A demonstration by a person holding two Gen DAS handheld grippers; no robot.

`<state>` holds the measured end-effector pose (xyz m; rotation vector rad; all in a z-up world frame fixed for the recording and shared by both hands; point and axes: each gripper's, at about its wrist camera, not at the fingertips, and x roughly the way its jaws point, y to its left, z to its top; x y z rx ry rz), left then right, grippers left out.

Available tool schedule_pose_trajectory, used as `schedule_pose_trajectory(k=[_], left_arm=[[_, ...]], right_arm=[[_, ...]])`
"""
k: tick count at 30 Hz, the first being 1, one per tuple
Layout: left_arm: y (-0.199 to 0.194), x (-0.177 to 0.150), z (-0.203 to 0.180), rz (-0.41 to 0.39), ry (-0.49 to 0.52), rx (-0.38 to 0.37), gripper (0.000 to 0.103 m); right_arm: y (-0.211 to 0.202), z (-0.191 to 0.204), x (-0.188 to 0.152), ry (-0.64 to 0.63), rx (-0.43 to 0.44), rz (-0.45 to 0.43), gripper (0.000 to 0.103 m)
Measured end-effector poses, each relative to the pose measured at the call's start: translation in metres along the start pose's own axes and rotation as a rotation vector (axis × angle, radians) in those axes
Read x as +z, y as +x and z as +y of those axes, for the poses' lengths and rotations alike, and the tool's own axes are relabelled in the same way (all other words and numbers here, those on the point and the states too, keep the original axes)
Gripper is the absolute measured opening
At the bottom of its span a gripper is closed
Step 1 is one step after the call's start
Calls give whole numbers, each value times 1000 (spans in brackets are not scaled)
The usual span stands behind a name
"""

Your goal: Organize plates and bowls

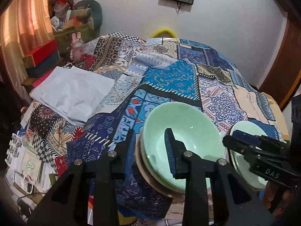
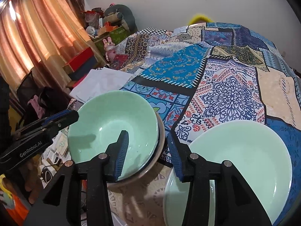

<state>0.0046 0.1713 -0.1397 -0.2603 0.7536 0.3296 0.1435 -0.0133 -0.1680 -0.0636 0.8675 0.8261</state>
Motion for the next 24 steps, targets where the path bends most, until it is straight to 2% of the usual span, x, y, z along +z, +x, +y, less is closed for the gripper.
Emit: schedule_pose_trajectory(k=[3,10,24], left_arm=[[5,-5,9,21,-34,-27,41],[27,-18,21,104,-81,-72,44],[59,-36,29,195,-95,-124,49]], right_arm=[[0,-2,0,9,-2,-1,46],[11,-3,-1,17,2,22,47],[36,4,-6,22,9,107,47]])
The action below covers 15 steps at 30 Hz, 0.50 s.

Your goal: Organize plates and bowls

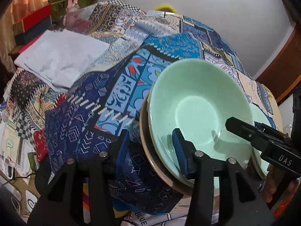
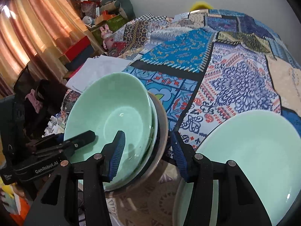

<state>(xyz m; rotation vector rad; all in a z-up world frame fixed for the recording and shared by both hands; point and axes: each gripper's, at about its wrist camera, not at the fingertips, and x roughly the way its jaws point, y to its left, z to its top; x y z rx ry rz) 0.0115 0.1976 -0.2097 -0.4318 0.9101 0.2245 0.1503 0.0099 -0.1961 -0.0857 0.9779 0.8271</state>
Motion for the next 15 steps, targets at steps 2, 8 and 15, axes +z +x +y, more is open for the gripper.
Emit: schedule_pose_trajectory(k=[2,8,15], left_arm=[[5,-2,1,13,-9,-12,49],[6,-2,1,-8,-18,-28,49],[3,-5,-17,-20,33,-3,38]], right_arm=[[3,0,0,9,15,10,47],[11,8,-3,-5,6,21,47],[10,7,-3,15,-6,0,46]])
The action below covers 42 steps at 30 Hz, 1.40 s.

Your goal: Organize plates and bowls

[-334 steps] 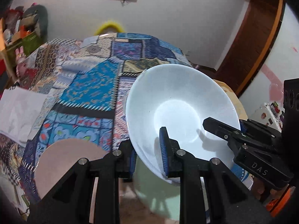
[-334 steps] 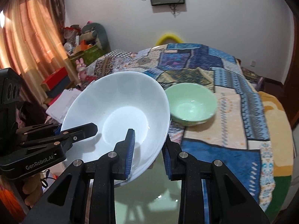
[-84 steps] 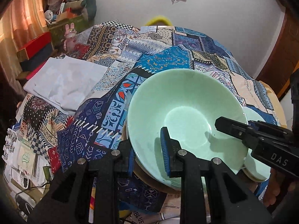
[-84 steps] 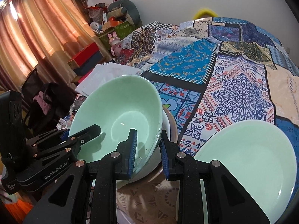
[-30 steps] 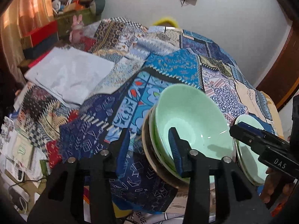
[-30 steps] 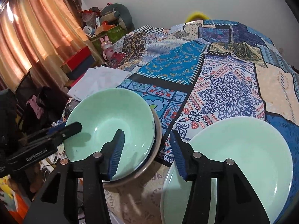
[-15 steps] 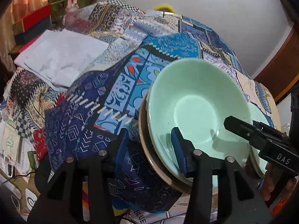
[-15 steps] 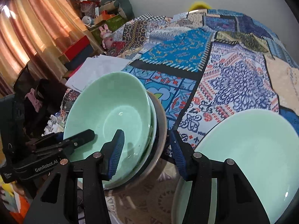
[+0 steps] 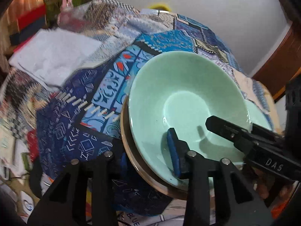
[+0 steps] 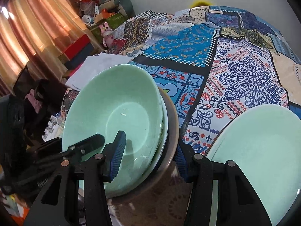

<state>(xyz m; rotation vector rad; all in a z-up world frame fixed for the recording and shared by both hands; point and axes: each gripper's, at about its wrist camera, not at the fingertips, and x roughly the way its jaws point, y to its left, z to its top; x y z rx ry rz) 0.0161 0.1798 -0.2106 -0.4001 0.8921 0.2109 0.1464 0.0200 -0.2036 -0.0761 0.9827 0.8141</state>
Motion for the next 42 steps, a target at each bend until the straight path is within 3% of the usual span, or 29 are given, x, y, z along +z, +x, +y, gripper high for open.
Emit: schedule_pose_trajectory(k=[16,29,42], left_arm=[[-7,9,-4,19,-44,-14,38],[-35,25,-28,-58,10,-17,38],[-56,38,-83,-105,106,-59,38]], right_arm=[[-8,-5,3,58,3,-27,43],[-41,-8,12,60,-2,-113,43],[-89,-34,13,103,-58,-210,43]])
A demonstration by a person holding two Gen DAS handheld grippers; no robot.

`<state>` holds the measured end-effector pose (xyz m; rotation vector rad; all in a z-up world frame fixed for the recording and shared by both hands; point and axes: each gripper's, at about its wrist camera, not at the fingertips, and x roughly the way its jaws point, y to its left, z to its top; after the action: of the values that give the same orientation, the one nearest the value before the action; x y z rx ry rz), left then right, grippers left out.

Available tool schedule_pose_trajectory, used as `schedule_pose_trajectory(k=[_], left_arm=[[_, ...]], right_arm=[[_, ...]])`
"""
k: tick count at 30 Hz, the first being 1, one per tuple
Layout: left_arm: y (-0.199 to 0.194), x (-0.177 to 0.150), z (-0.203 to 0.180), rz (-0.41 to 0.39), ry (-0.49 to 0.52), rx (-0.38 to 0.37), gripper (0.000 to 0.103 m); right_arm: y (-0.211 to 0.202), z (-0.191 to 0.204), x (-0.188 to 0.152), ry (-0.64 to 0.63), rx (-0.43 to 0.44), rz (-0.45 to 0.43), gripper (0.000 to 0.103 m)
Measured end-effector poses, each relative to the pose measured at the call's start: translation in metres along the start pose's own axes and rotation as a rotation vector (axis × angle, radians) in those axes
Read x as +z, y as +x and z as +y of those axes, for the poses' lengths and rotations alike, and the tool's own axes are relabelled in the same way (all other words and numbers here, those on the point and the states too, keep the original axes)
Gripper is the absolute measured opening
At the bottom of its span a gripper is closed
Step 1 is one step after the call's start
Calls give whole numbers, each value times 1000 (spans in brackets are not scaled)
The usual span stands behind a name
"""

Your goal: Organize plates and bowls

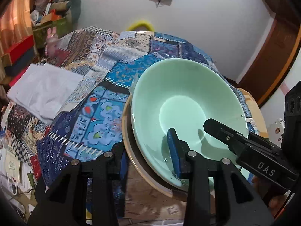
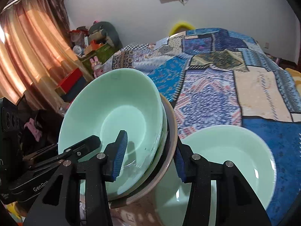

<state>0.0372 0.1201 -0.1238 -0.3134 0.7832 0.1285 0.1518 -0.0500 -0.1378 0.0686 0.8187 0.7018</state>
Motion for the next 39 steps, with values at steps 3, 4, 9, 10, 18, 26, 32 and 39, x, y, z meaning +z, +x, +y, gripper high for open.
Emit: schedule_pose_trajectory(k=[3,4,9,10,18,26,32,39], left_arm=[[0,2,-15,-1,22,-14,38],[1,3,-20,1,28,-21,38],[3,4,-47,14,71,-60,38],[4,4,-52,16,79,-66,38],[14,0,-89,52,138,-114,38],[24,-9,-108,83,171,-115,38],[35,-15,-115,114,194,-108,38],[51,-21,-116,160,192,-104,38]], right_arm=[[-11,-9,0,12,-22,-22,43],[-14,-11,0,15,-27,-27,43],[-34,-30,-2,50,-62,-47,43],[-38,-34,-3,55,-70,-52,43],[-63,-61,-13,109,-126,-70,43],[-69,-75,-26,147,-141,-58,43],[-66,-87,-36,174,-147,-37,43],[-60,-93,-46,195,-154,-3,43]])
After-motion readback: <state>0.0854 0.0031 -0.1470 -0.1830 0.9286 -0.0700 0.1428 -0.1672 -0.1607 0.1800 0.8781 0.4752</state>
